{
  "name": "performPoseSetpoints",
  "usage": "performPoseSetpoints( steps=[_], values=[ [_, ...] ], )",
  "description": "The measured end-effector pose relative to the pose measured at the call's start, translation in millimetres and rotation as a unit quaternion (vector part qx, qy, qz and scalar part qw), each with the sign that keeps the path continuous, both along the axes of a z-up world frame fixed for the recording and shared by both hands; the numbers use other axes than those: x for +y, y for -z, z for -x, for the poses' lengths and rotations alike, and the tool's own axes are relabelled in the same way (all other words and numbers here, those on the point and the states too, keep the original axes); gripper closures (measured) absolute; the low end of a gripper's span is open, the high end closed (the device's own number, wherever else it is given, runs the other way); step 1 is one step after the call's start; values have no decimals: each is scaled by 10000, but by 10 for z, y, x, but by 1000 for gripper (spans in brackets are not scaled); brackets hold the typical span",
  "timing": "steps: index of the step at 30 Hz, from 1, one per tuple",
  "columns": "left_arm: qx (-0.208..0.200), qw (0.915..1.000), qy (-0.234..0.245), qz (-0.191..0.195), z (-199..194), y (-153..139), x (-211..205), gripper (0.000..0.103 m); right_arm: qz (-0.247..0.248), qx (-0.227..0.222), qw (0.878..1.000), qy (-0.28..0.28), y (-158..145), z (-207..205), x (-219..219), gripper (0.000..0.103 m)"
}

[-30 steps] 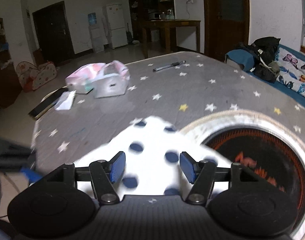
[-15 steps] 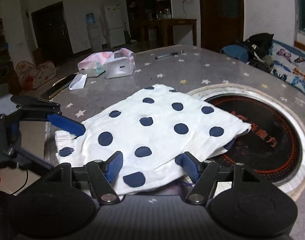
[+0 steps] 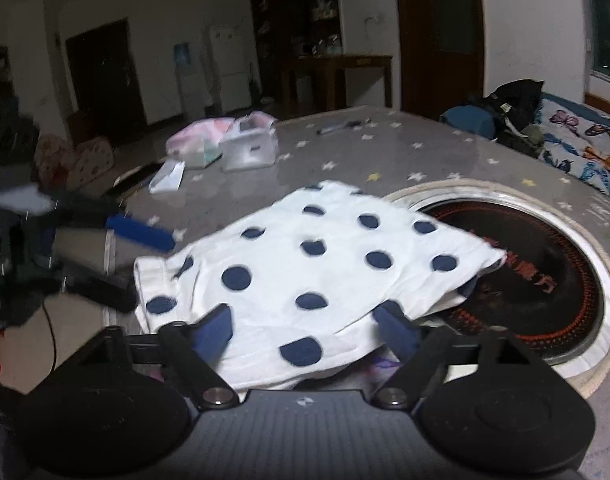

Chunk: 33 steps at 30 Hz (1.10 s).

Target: Fold clothes

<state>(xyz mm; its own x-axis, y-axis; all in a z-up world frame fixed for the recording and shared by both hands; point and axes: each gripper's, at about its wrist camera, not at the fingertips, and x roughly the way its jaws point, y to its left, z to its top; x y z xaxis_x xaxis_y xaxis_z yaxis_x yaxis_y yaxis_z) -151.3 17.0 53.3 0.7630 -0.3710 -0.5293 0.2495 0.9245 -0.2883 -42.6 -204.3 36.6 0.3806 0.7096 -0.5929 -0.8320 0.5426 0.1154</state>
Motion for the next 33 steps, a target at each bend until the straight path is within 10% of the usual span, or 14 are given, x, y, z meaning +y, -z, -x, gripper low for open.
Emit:
performPoseSetpoints(
  steps=[7,15,33],
  values=[
    [151,9979,26,-628,117,186,-73,9,-281,77,9989,373,-26,-59,-132,16],
    [284,9962,-191,-797,19,283,-75,8,-380,65,9973,618,22,-49,-159,0],
    [311,9933,-308,-1073,-26,327,-126,0,-320,342,9914,1219,198,-134,-225,0]
  ],
)
